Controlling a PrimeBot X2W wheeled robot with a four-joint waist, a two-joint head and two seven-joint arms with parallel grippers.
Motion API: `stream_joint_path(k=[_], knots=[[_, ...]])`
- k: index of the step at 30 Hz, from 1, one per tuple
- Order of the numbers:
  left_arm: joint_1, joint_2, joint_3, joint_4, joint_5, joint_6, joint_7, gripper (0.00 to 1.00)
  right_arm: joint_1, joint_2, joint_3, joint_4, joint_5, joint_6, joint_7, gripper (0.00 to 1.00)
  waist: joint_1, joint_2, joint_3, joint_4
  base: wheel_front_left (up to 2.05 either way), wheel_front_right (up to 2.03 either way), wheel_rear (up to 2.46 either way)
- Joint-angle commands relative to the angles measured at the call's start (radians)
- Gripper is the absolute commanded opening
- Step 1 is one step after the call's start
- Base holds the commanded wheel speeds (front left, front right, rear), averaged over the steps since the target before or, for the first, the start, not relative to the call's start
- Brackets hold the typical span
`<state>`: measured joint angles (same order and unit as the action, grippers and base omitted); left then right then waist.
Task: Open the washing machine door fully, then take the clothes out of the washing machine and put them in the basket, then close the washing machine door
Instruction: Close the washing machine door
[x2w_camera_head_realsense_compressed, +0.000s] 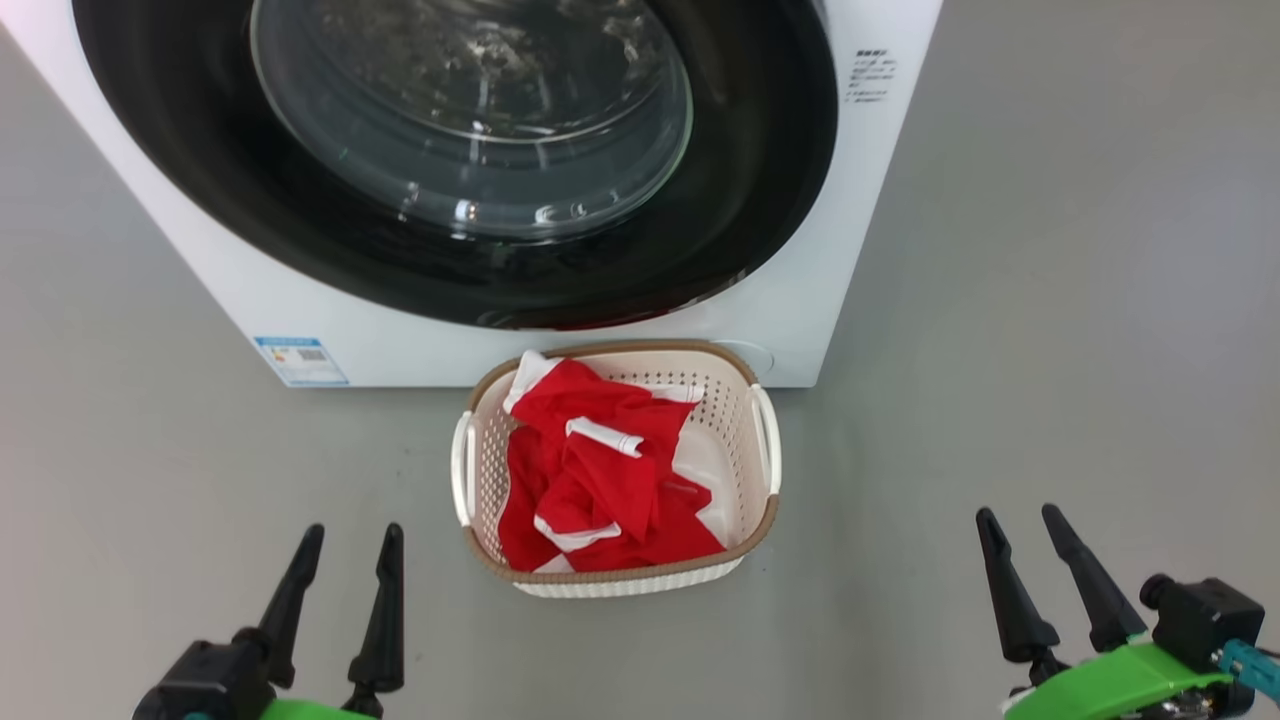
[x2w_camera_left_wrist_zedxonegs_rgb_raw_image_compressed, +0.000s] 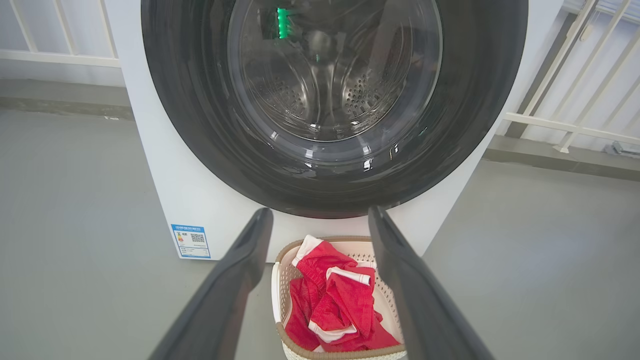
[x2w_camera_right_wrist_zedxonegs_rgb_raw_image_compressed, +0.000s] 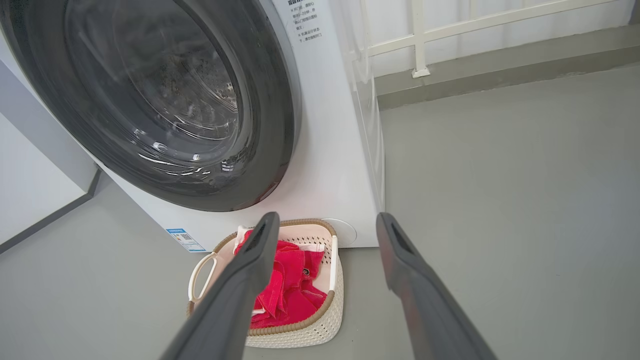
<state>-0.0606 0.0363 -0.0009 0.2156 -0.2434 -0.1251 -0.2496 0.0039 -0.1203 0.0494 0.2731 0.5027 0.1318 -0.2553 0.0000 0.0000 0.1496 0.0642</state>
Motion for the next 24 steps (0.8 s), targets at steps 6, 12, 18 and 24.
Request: stream_joint_path(k=[6, 12, 18, 24], knots=[[0.031, 0.014, 0.049, -0.029, 0.025, -0.005, -0.012, 1.00, 0.039, -0.004, 0.020, -0.025, -0.001, -0.001, -0.006, 1.00, 0.0000, 0.0000, -0.038, -0.028, 0.00, 0.00, 0.00], [0.066, 0.014, 0.055, -0.038, 0.026, -0.005, -0.012, 1.00, 0.070, 0.004, 0.001, -0.035, -0.006, -0.001, -0.006, 1.00, 0.0000, 0.0000, -0.057, -0.042, 0.00, 0.00, 0.00], [0.100, 0.016, 0.064, -0.044, 0.018, -0.005, -0.012, 1.00, 0.098, 0.006, -0.015, -0.043, -0.013, -0.001, -0.006, 1.00, 0.0000, 0.0000, -0.072, -0.053, 0.00, 0.00, 0.00], [0.131, 0.021, 0.078, -0.048, 0.009, -0.005, -0.012, 1.00, 0.121, 0.005, -0.024, -0.045, -0.017, -0.001, -0.006, 1.00, 0.0000, 0.0000, -0.085, -0.063, 0.00, 0.00, 0.00]])
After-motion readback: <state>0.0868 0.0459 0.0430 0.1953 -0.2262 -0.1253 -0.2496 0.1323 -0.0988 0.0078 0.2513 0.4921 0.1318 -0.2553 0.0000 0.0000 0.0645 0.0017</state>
